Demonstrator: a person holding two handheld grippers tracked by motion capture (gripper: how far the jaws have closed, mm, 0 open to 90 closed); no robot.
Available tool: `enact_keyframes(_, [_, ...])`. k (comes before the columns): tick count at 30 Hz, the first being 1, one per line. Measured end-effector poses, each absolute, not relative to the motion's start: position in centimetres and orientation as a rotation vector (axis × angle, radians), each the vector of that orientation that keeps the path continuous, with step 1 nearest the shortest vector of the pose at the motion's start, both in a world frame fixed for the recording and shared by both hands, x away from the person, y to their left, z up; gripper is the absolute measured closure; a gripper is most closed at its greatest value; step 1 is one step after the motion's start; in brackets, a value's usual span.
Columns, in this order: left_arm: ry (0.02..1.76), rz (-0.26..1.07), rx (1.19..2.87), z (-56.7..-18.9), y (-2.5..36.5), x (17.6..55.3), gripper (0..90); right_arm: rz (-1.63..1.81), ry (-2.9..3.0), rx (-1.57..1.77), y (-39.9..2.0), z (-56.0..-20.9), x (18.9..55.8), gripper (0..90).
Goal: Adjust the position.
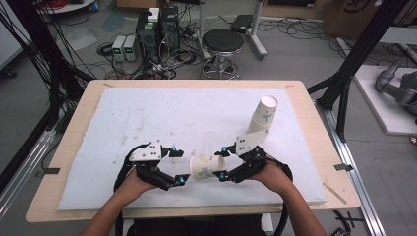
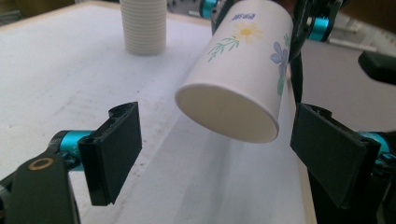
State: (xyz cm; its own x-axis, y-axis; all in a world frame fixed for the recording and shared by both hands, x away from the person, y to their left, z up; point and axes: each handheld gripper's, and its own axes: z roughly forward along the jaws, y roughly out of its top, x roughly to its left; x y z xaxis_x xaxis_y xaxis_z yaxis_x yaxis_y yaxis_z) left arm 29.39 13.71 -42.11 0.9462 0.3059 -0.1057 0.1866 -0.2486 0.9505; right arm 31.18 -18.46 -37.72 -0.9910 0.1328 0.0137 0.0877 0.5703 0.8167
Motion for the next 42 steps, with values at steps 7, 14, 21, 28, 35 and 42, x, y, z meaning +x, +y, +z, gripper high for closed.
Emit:
enact_keyframes(7, [0.338,0.110,1.755,-42.3,13.8,29.1,19.2,1.529,2.656,0.217,-19.7,-38.5,30.5,37.7])
enact_keyframes(14, [0.331,0.117,1.751,-42.5,13.2,29.2,16.3,1.627,2.596,0.241,-20.7,-39.4,30.4,37.7])
enact_keyframes(21, [0.319,0.109,1.743,-42.6,12.6,29.2,15.9,1.658,2.582,0.235,-21.0,-39.3,30.4,37.7])
enact_keyframes(28, [0.279,0.099,1.760,-42.5,11.2,29.3,15.9,1.704,2.579,0.223,-20.8,-39.3,30.4,37.7])
enact_keyframes(35, [0.250,0.069,1.742,-42.5,10.3,29.4,16.0,1.745,2.583,0.214,-20.7,-39.4,30.4,37.7])
enact_keyframes(42, [0.225,0.035,1.727,-42.5,9.9,29.4,17.4,1.799,2.601,0.200,-20.4,-39.6,30.3,37.6])
